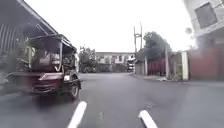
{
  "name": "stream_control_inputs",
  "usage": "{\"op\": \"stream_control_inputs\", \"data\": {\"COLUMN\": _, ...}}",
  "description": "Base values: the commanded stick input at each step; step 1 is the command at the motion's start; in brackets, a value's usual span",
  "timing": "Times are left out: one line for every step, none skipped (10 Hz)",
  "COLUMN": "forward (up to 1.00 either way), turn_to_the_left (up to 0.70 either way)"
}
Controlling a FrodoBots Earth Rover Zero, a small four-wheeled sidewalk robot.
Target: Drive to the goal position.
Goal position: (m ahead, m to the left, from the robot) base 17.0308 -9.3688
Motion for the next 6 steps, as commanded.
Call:
{"op": "stream_control_inputs", "data": {"forward": 0.70, "turn_to_the_left": 0.00}}
{"op": "stream_control_inputs", "data": {"forward": 0.70, "turn_to_the_left": 0.00}}
{"op": "stream_control_inputs", "data": {"forward": 0.70, "turn_to_the_left": 0.00}}
{"op": "stream_control_inputs", "data": {"forward": 0.70, "turn_to_the_left": 0.00}}
{"op": "stream_control_inputs", "data": {"forward": 0.70, "turn_to_the_left": -0.33}}
{"op": "stream_control_inputs", "data": {"forward": 0.70, "turn_to_the_left": -0.35}}
